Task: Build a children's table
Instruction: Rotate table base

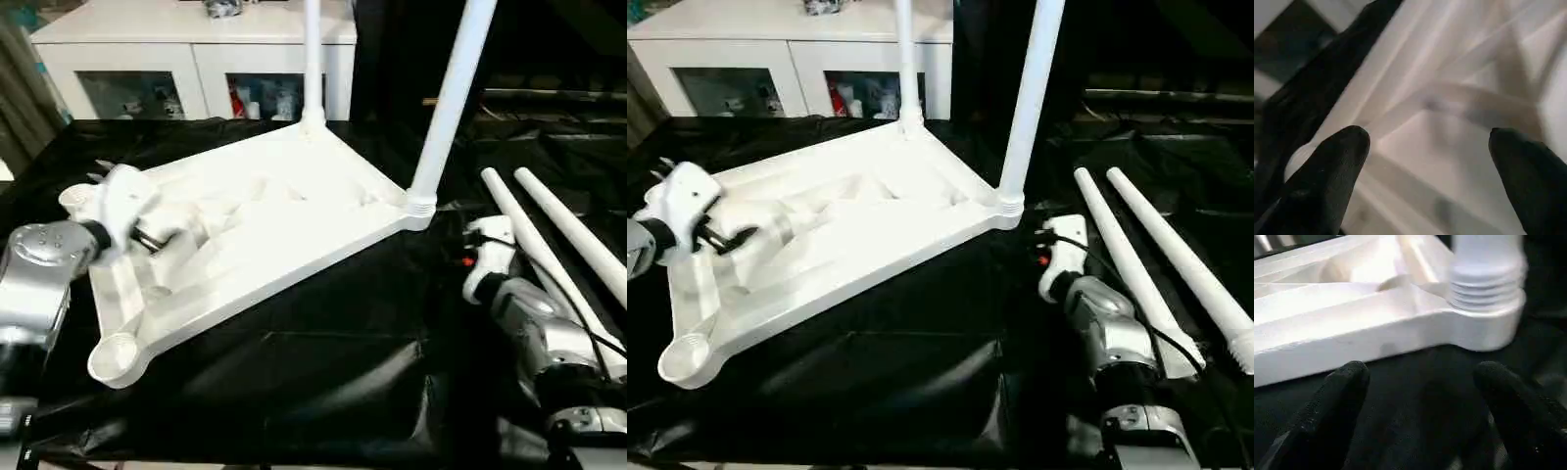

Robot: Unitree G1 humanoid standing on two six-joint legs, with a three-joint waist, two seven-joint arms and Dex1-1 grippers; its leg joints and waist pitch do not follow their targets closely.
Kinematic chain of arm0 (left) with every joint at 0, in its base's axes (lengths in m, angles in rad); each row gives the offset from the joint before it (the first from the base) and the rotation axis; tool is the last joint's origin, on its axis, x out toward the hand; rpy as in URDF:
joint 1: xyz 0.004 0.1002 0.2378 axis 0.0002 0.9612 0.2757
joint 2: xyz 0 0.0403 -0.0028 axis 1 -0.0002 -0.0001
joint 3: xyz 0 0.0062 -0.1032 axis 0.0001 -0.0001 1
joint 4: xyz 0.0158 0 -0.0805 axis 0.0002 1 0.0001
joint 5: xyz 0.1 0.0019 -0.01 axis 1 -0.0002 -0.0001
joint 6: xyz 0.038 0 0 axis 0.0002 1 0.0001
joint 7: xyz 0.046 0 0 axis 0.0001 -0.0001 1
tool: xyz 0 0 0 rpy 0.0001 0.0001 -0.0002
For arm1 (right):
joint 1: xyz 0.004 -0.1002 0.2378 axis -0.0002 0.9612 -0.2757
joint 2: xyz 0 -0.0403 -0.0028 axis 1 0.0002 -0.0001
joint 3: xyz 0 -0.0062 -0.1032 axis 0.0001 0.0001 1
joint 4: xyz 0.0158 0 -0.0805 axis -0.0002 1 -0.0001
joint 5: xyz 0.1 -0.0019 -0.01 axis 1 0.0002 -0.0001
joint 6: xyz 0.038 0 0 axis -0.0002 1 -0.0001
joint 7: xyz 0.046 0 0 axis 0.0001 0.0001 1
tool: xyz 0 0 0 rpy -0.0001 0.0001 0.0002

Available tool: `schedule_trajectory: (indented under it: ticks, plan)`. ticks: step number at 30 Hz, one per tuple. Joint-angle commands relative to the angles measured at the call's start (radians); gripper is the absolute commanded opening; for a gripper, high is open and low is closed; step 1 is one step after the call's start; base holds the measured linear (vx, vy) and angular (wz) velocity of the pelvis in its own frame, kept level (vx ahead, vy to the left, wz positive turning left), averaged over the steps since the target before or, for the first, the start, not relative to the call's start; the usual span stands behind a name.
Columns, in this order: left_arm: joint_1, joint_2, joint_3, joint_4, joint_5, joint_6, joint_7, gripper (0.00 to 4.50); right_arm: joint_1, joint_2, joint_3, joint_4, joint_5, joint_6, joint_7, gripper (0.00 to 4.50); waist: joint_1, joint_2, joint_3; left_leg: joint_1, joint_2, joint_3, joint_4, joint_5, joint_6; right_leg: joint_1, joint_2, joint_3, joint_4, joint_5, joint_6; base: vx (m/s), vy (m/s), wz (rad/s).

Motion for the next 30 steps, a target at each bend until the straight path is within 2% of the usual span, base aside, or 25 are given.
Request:
schedule_trajectory:
  ticks: [1,2,3,4,5,6,10,11,14,16,18,19,24,26,27,30]
  plan:
    - [-0.039,-0.014,-0.033,0.074,0.031,-0.048,0.04,4.47,0.021,-0.002,0.019,-0.039,-0.018,0.023,0.009,3.97,0.002,0.001,-0.073,0.022,0.023,-0.012,-0.075,-0.283,0.009,0.04,-0.035,0.031,-0.068,-0.323,-0.192,0.0,0.0,0.0]
    - [-0.077,-0.015,-0.081,0.164,0.073,-0.114,0.067,4.47,0.031,-0.003,0.03,-0.052,-0.024,0.027,0.008,3.97,0.009,0.004,-0.072,0.028,0.02,-0.01,-0.074,-0.303,0.004,0.033,-0.031,0.032,-0.077,-0.338,-0.175,0.0,0.0,0.0]
    - [-0.093,-0.015,-0.099,0.207,0.093,-0.136,0.074,4.47,0.034,-0.003,0.035,-0.056,-0.028,0.028,0.006,3.97,0.011,0.002,-0.074,0.029,0.021,-0.011,-0.074,-0.303,0.0,0.034,-0.032,0.033,-0.075,-0.332,-0.173,0.0,0.0,0.0]
    - [-0.093,-0.015,-0.099,0.207,0.093,-0.136,0.074,4.47,0.034,-0.003,0.035,-0.056,-0.028,0.028,0.006,3.97,0.011,0.008,-0.075,0.024,0.021,-0.014,-0.075,-0.296,-0.004,0.039,-0.033,0.033,-0.071,-0.317,-0.174,0.0,0.0,0.0]
    - [-0.108,-0.014,-0.12,0.25,0.117,-0.163,0.084,4.47,0.037,-0.002,0.038,-0.06,-0.031,0.028,0.005,3.97,0.012,0.005,-0.075,0.02,0.021,-0.016,-0.077,-0.295,-0.011,0.042,-0.035,0.032,-0.071,-0.309,-0.172,0.0,0.0,0.0]
    - [-0.121,-0.013,-0.138,0.29,0.136,-0.187,0.086,4.47,0.04,0.001,0.04,-0.064,-0.032,0.03,0.004,3.97,0.011,0.007,-0.075,0.021,0.021,-0.015,-0.076,-0.299,-0.012,0.04,-0.033,0.033,-0.073,-0.31,-0.169,0.0,0.0,0.0]
    - [-0.174,-0.02,-0.205,0.422,0.214,-0.268,0.092,4.47,0.048,0.016,0.046,-0.087,-0.039,0.045,-0.006,3.97,0.007,0.004,-0.075,0.018,0.021,-0.017,-0.077,-0.302,-0.015,0.043,-0.036,0.033,-0.072,-0.301,-0.173,0.0,0.0,0.0]
    - [-0.19,-0.021,-0.234,0.456,0.235,-0.297,0.074,4.47,0.049,0.023,0.05,-0.092,-0.041,0.048,-0.009,3.97,0.008,0.007,-0.076,0.021,0.023,-0.018,-0.078,-0.309,-0.017,0.042,-0.039,0.033,-0.071,-0.308,-0.176,0.0,0.0,0.0]
    - [-0.21,-0.024,-0.274,0.504,0.263,-0.332,0.062,4.47,0.049,0.032,0.059,-0.102,-0.045,0.055,-0.012,3.97,0.007,0.006,-0.075,0.019,0.025,-0.021,-0.079,-0.314,-0.022,0.043,-0.041,0.035,-0.071,-0.302,-0.185,0.0,0.0,0.0]
    - [-0.221,-0.028,-0.296,0.53,0.272,-0.35,0.037,4.47,0.044,0.04,0.065,-0.101,-0.046,0.057,-0.016,3.97,0.007,0.012,-0.076,0.02,0.025,-0.021,-0.079,-0.312,-0.024,0.043,-0.04,0.035,-0.068,-0.281,-0.194,0.0,0.0,0.0]
    - [-0.23,-0.031,-0.324,0.549,0.284,-0.365,-0.01,4.47,0.033,0.055,0.077,-0.095,-0.051,0.057,-0.018,3.97,0.006,0.011,-0.076,0.021,0.025,-0.02,-0.079,-0.313,-0.026,0.043,-0.04,0.036,-0.068,-0.265,-0.206,0.0,0.0,0.0]
    - [-0.235,-0.032,-0.336,0.558,0.29,-0.376,-0.042,4.47,0.027,0.066,0.084,-0.089,-0.058,0.056,-0.02,3.97,0.005,0.017,-0.076,0.02,0.026,-0.022,-0.08,-0.316,-0.029,0.044,-0.041,0.035,-0.065,-0.259,-0.213,0.0,0.0,0.0]
    - [-0.25,-0.041,-0.342,0.577,0.282,-0.404,-0.111,4.47,-0.004,0.103,0.111,-0.039,-0.089,0.045,-0.039,3.97,0.003,0.009,-0.074,0.023,0.028,-0.022,-0.082,-0.34,-0.037,0.042,-0.044,0.037,-0.066,-0.274,-0.226,0.0,0.0,0.0]
    - [-0.256,-0.048,-0.339,0.57,0.254,-0.419,-0.16,4.47,-0.031,0.126,0.127,0.004,-0.108,0.035,-0.051,3.97,0.002,0.014,-0.072,0.024,0.029,-0.022,-0.083,-0.353,-0.043,0.04,-0.044,0.037,-0.066,-0.291,-0.229,0.0,0.0,0.0]
    - [-0.256,-0.048,-0.339,0.57,0.254,-0.419,-0.16,4.47,-0.031,0.126,0.127,0.004,-0.108,0.035,-0.051,3.97,0.003,0.005,-0.072,0.025,0.029,-0.021,-0.083,-0.35,-0.041,0.04,-0.045,0.038,-0.069,-0.293,-0.226,0.0,0.0,0.0]
    - [-0.247,-0.063,-0.319,0.518,0.205,-0.405,-0.221,4.47,-0.064,0.149,0.135,0.055,-0.129,0.029,-0.07,3.97,0.009,0.005,-0.072,0.026,0.032,-0.02,-0.083,-0.337,-0.041,0.038,-0.049,0.04,-0.065,-0.29,-0.235,0.0,0.0,0.0]
